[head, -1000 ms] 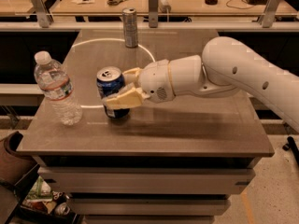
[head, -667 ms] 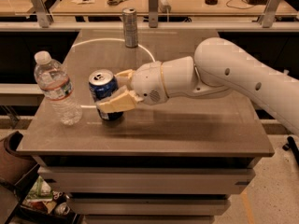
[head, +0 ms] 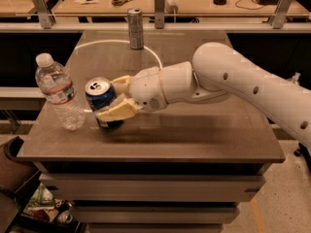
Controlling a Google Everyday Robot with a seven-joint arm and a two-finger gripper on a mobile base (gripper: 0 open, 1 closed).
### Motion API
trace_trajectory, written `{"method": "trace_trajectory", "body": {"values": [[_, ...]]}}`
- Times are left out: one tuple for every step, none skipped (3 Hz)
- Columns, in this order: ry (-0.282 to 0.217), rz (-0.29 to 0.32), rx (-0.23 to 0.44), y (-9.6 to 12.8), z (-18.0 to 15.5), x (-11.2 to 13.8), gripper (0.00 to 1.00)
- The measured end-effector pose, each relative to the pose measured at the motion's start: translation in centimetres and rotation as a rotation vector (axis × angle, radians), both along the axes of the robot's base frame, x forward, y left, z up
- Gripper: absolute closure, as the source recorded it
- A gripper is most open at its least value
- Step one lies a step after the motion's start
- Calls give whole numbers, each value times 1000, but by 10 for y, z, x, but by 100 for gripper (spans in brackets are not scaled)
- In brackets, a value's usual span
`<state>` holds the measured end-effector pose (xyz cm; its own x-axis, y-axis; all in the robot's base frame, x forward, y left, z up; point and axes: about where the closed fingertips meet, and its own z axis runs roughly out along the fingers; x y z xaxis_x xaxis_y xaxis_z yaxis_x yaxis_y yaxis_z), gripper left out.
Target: Move pepsi can near water bottle
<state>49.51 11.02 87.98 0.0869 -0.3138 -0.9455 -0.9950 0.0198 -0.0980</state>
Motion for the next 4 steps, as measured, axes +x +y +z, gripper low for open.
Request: {"method": "trace_trajectory", "body": {"values": [[0, 3, -1, 2, 0, -1, 82], [-1, 6, -1, 3, 1, -2, 59], [-2, 10, -2, 5, 1, -3, 36], [-3, 14, -3, 7, 2, -5, 12]]}}
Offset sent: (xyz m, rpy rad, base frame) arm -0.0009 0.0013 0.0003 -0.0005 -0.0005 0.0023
